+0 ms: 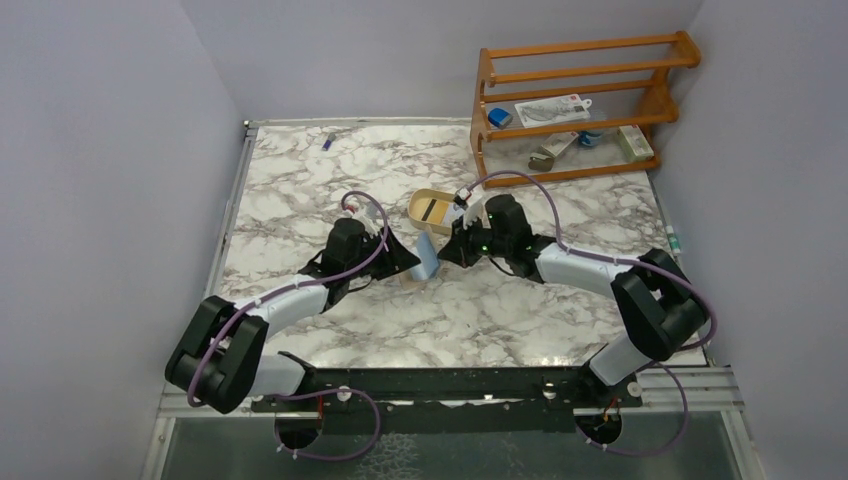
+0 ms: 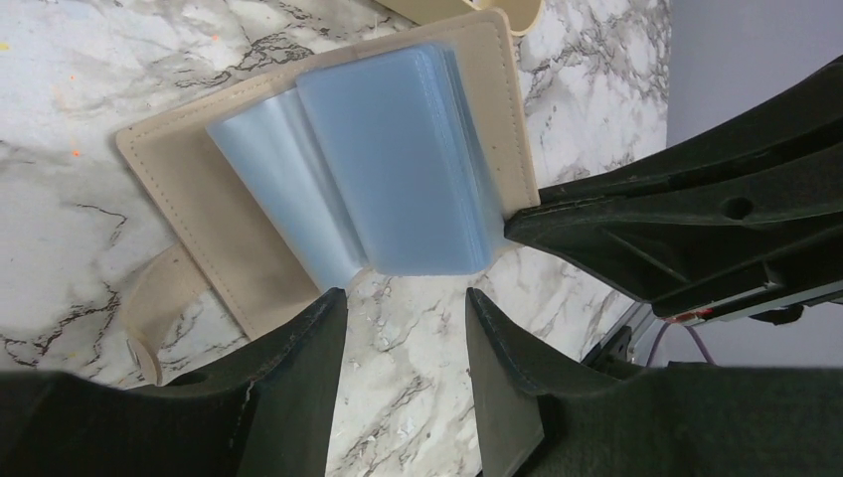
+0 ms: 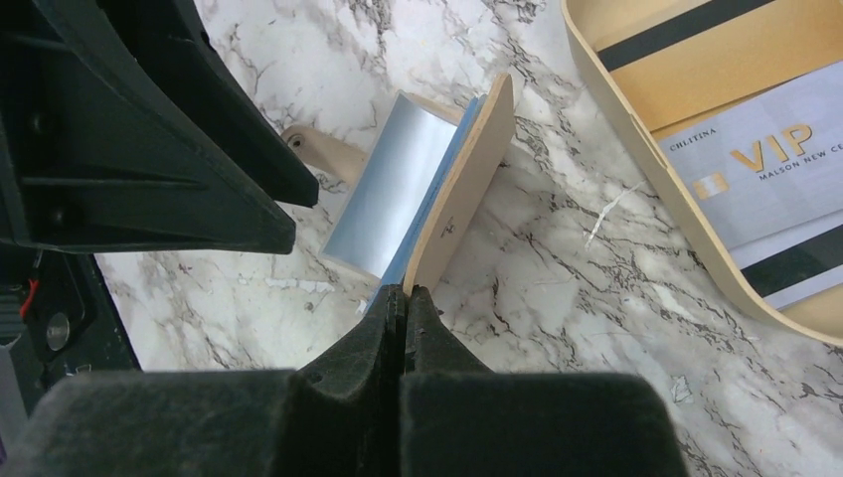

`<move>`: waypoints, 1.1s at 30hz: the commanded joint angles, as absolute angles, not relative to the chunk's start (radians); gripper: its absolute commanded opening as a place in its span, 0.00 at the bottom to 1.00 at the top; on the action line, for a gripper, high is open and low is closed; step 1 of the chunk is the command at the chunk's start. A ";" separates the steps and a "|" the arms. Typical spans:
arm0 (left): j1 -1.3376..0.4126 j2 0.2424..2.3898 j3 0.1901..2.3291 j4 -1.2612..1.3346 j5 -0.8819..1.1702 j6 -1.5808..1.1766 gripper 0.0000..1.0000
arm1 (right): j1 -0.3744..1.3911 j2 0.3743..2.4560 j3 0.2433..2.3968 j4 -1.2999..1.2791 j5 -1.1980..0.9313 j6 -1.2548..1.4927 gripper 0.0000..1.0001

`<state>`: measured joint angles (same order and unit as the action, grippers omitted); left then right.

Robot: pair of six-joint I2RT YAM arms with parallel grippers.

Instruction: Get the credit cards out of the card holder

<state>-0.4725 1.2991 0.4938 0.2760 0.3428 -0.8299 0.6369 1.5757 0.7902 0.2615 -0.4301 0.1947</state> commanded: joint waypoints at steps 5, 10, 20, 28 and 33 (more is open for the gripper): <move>-0.468 1.315 0.525 0.299 0.348 -0.822 0.48 | 0.657 1.517 0.844 0.187 -0.366 0.153 0.01; -0.468 1.319 0.499 0.293 0.319 -0.828 0.44 | 0.657 1.500 0.850 0.168 -0.357 0.150 0.01; -0.468 1.339 0.502 0.310 0.296 -0.831 0.44 | 0.657 1.516 0.831 0.200 -0.386 0.173 0.01; -0.468 1.425 0.506 0.374 0.271 -0.847 0.42 | 0.657 1.523 0.822 0.215 -0.415 0.186 0.01; -0.468 1.480 0.507 0.402 0.259 -0.854 0.41 | 0.657 1.535 0.823 0.214 -0.409 0.185 0.01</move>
